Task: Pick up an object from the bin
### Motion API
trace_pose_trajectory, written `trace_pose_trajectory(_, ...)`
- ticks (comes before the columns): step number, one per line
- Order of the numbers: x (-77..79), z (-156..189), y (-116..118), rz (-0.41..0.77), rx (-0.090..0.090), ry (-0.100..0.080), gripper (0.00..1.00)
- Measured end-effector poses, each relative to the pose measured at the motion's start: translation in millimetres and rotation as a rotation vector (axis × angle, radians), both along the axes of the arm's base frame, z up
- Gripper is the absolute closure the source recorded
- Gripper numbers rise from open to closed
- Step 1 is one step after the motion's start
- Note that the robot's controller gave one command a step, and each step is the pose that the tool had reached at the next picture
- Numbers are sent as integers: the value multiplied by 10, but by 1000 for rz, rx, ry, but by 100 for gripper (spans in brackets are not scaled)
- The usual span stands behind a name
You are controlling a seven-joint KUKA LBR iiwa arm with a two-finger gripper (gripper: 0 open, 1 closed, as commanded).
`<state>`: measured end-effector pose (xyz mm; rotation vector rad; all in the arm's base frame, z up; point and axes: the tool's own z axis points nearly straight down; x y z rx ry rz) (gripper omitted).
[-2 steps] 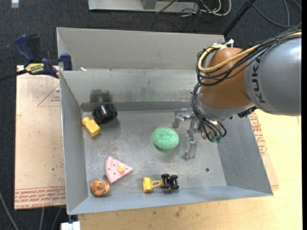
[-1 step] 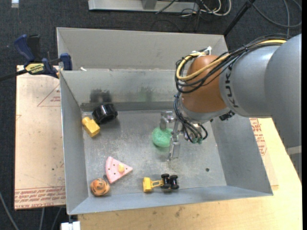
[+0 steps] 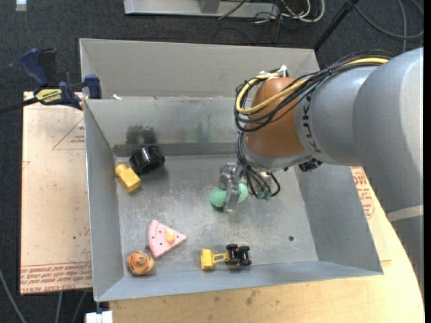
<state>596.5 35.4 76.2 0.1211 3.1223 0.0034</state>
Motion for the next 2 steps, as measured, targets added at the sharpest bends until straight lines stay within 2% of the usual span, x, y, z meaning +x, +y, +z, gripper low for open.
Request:
trace_pose_trajectory(1,0,0,0,0,0,0,100)
trace_pose_trajectory(2,291,1955,352,30,0,14,100)
